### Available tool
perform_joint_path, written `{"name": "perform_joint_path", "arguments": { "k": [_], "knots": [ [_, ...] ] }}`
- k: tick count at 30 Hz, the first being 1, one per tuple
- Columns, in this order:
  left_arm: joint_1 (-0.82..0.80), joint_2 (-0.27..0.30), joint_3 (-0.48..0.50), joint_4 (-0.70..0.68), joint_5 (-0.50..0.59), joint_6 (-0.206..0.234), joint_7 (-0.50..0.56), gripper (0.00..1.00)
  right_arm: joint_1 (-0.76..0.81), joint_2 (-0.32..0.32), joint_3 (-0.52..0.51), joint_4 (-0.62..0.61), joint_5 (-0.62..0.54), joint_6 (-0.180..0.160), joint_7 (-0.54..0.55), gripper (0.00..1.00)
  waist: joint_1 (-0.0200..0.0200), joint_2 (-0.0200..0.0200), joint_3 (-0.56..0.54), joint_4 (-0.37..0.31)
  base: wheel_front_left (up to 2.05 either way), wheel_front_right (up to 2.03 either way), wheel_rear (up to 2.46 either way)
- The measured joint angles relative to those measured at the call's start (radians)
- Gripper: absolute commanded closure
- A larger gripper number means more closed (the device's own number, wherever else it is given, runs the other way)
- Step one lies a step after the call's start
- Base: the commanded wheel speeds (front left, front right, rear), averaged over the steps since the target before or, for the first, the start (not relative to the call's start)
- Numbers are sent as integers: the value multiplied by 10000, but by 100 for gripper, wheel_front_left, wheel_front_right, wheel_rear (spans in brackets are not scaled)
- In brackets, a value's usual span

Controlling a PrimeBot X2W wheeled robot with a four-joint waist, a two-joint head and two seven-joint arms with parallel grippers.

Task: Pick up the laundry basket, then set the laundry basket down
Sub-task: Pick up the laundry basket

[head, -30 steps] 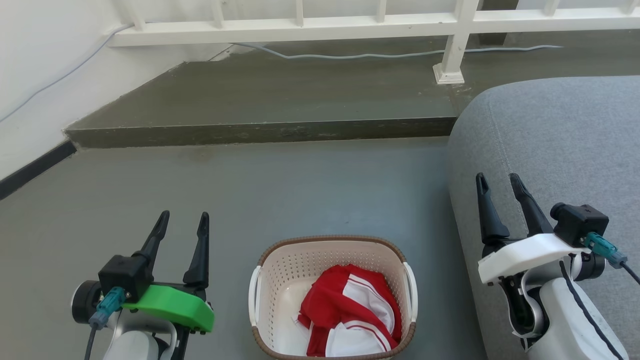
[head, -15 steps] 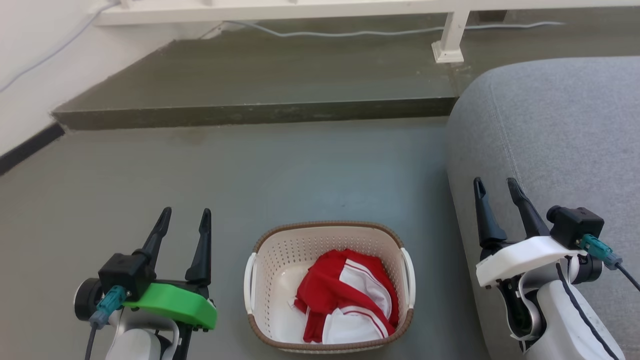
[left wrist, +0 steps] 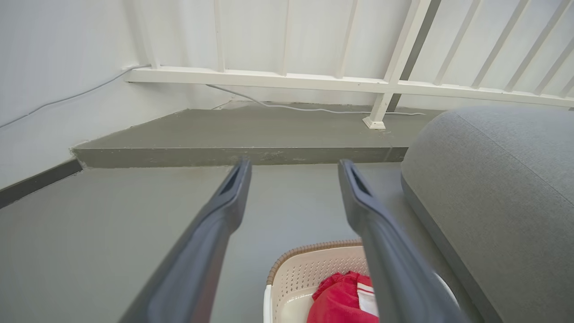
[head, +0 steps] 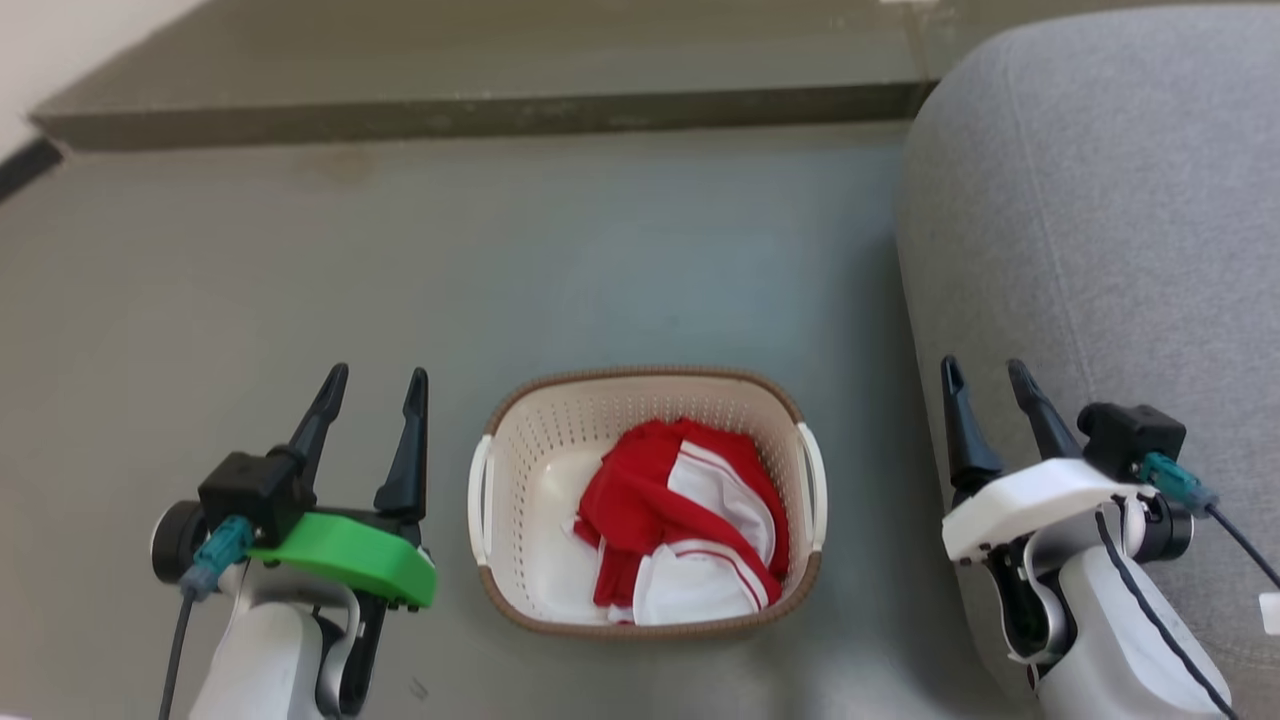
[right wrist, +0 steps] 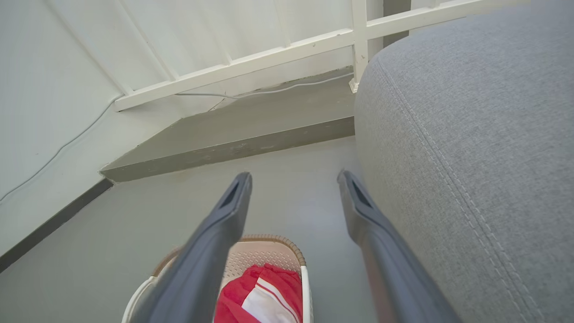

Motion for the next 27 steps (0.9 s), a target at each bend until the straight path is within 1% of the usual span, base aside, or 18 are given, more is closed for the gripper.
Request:
{"name": "perform_joint_path", "arguments": {
  "k": [2, 7, 15, 20, 27],
  "knots": [
    [-187, -2, -6, 171, -17, -27, 0, 0, -194, 10, -4, 159, 0, -65, 0, 0, 0, 0, 265, -1, 0, 0, 0],
    [-649, -8, -27, 809, -96, -38, 0, 0, -746, 44, 42, 635, 4, -71, 0, 0, 0, 0, 946, 3, 0, 0, 0],
    [-1676, -6, -54, 1839, -380, -69, 0, 0, -1516, 75, 307, 1532, 36, -56, 0, 0, 1, 0, 2033, 23, 0, 0, 0],
    [-2251, -12, -334, 2631, -437, -77, 0, 0, -1987, 77, 385, 2157, 88, -54, 10, 0, 1, 0, 2677, 69, 0, 0, 0],
    [-3016, -23, -443, 3572, -600, -82, 54, 0, -2705, 79, 648, 2888, 98, 12, 169, 0, 1, 0, 3440, 152, 0, 0, 0]
  ]
}}
